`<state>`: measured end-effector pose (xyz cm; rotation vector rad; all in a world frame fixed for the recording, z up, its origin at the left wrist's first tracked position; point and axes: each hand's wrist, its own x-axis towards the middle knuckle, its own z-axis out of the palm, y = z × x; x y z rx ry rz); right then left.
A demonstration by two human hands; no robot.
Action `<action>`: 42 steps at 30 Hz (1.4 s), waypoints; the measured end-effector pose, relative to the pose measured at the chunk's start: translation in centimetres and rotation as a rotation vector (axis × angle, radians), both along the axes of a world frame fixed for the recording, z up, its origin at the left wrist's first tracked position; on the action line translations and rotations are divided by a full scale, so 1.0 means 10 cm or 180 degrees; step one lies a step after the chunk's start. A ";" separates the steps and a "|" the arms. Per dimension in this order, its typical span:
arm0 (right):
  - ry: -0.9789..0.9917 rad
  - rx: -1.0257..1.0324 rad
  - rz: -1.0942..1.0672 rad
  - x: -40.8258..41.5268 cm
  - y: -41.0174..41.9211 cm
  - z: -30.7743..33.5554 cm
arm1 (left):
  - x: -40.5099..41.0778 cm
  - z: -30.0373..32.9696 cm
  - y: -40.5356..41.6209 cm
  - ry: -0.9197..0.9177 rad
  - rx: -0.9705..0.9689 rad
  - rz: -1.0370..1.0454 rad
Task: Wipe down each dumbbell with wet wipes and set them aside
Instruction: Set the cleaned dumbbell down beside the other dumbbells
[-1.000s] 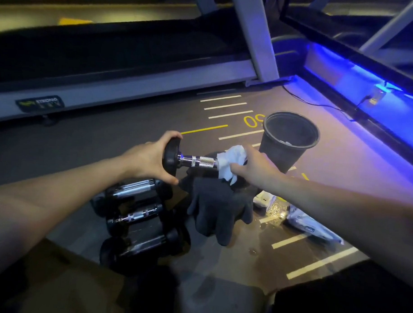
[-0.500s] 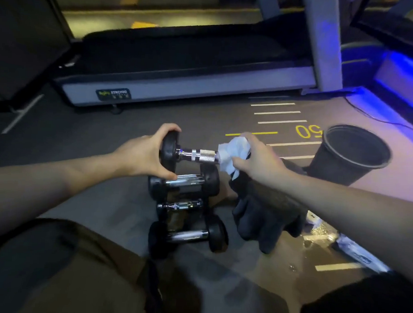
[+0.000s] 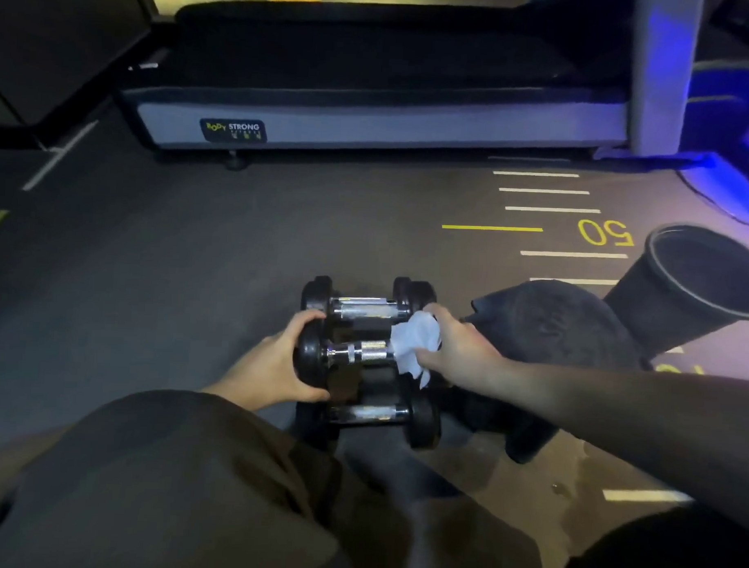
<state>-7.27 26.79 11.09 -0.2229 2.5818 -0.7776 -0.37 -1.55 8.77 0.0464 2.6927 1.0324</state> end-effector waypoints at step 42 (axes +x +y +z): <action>0.0819 0.0850 0.0756 -0.30 0.00 -0.12 | 0.00 -0.46 -0.15 -0.0342 -0.0564 -0.0141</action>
